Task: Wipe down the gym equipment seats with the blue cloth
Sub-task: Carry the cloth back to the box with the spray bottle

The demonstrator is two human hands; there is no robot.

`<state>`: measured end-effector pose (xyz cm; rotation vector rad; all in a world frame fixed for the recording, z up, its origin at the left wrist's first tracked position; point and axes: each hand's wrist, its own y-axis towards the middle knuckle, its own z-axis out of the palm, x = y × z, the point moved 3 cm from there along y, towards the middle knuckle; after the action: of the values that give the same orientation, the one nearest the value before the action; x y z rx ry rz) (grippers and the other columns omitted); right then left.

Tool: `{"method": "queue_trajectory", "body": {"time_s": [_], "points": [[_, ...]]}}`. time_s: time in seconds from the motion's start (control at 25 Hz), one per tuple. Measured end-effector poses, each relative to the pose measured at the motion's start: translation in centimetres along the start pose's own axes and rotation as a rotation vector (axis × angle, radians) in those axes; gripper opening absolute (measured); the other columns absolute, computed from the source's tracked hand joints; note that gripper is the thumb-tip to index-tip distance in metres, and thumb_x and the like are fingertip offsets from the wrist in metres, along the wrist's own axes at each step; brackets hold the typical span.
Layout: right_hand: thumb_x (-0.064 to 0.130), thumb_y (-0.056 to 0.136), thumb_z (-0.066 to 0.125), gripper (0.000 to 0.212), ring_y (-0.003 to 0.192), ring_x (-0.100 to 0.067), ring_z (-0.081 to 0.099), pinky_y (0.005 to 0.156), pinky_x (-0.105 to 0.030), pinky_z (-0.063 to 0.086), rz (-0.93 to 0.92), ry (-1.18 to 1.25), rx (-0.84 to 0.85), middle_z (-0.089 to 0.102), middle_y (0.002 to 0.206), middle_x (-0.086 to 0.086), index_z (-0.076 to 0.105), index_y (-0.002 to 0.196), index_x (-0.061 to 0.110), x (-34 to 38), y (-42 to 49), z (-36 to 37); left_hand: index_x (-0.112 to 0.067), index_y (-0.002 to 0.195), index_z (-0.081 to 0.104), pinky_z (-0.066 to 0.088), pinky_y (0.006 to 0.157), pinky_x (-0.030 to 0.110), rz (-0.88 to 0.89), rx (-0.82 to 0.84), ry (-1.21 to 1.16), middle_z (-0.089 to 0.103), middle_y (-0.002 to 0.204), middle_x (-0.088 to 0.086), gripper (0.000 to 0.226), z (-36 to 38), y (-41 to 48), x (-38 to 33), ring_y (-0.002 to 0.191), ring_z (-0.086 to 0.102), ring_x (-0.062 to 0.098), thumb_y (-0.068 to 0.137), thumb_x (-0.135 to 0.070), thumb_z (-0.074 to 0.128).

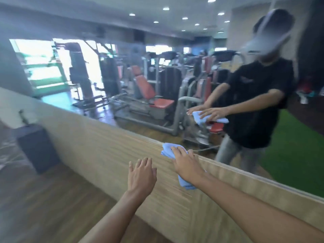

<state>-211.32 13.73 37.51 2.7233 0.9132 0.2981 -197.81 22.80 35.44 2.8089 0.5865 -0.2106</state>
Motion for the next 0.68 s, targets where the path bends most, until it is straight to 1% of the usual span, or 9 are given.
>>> {"method": "queue_trajectory", "body": {"time_s": [0.12,0.16,0.24,0.32,0.4,0.48,0.56,0.6,0.68], "points": [[0.028,0.098,0.041,0.04,0.113,-0.034,0.047,0.092,-0.042,0.04,-0.137,0.033,0.037,0.044,0.139,0.002,0.039,0.138,0.023,6.8,5.3,3.4,-0.02,0.143,0.036,0.011,0.119,0.044,-0.181,-0.019,0.025,0.037,0.151,-0.007,0.045,-0.7,1.7,7.5,0.143,0.026,0.017,0.101,-0.036,0.033],[0.03,0.096,0.046,0.04,0.107,-0.035,0.052,0.088,-0.042,0.043,-0.178,0.031,0.035,0.05,0.135,0.002,0.044,0.134,0.022,9.0,6.6,4.4,-0.02,0.144,0.036,0.011,0.119,0.044,-0.222,-0.027,0.033,0.036,0.152,-0.006,0.046,-1.0,2.3,9.7,0.144,0.026,0.018,0.101,-0.036,0.032],[0.036,0.079,0.07,0.039,0.076,-0.031,0.062,0.065,-0.037,0.05,-0.303,0.001,0.028,0.067,0.109,0.002,0.064,0.114,0.021,14.7,9.5,6.1,-0.021,0.145,0.034,0.012,0.119,0.044,-0.307,-0.06,0.057,0.034,0.153,-0.006,0.047,-1.6,3.6,14.8,0.144,0.026,0.017,0.101,-0.036,0.032],[0.037,0.058,0.085,0.042,0.054,-0.025,0.059,0.046,-0.032,0.047,-0.374,-0.013,0.011,0.071,0.084,0.004,0.071,0.094,0.021,20.4,12.9,8.3,-0.021,0.147,0.032,0.012,0.118,0.044,-0.382,-0.082,0.082,0.033,0.154,-0.006,0.048,-2.0,5.1,20.7,0.144,0.025,0.016,0.101,-0.037,0.031],[0.037,0.067,0.082,0.04,0.06,-0.028,0.061,0.051,-0.035,0.049,-0.425,0.046,0.039,0.071,0.09,0.001,0.069,0.1,0.019,26.4,16.2,10.6,-0.021,0.148,0.031,0.011,0.119,0.044,-0.458,-0.088,0.074,0.031,0.155,-0.006,0.049,-2.2,6.5,26.7,0.145,0.024,0.015,0.101,-0.037,0.03],[0.033,0.089,0.06,0.036,0.084,-0.037,0.061,0.07,-0.043,0.049,-0.475,0.133,0.128,0.065,0.115,-0.005,0.059,0.121,0.016,32.0,19.6,12.6,-0.021,0.149,0.028,0.01,0.119,0.044,-0.511,-0.09,0.082,0.03,0.156,-0.005,0.05,-2.4,8.1,32.7,0.145,0.023,0.016,0.102,-0.037,0.029],[0.031,0.095,0.049,0.037,0.094,-0.039,0.058,0.078,-0.044,0.047,-0.517,0.136,0.063,0.059,0.125,-0.006,0.052,0.129,0.016,37.1,23.1,15.0,-0.021,0.149,0.028,0.01,0.12,0.044,-0.565,-0.077,0.073,0.029,0.157,-0.005,0.05,-2.8,9.6,38.5,0.146,0.022,0.016,0.101,-0.037,0.03],[0.032,0.092,0.054,0.036,0.088,-0.039,0.06,0.074,-0.045,0.049,-0.534,0.159,0.044,0.062,0.12,-0.006,0.055,0.125,0.016,40.0,24.9,15.8,-0.021,0.149,0.028,0.01,0.12,0.044,-0.594,-0.083,0.072,0.029,0.157,-0.005,0.051,-3.2,10.3,41.7,0.146,0.022,0.016,0.101,-0.037,0.03],[0.034,0.083,0.06,0.03,0.063,-0.036,0.062,0.054,-0.042,0.051,-0.571,0.171,0.03,0.069,0.096,-0.004,0.061,0.108,0.017,45.7,28.8,17.3,-0.022,0.149,0.028,0.009,0.12,0.044,-0.64,-0.092,0.095,0.029,0.157,-0.005,0.051,-4.4,12.3,48.2,0.146,0.022,0.016,0.101,-0.038,0.031]]}}
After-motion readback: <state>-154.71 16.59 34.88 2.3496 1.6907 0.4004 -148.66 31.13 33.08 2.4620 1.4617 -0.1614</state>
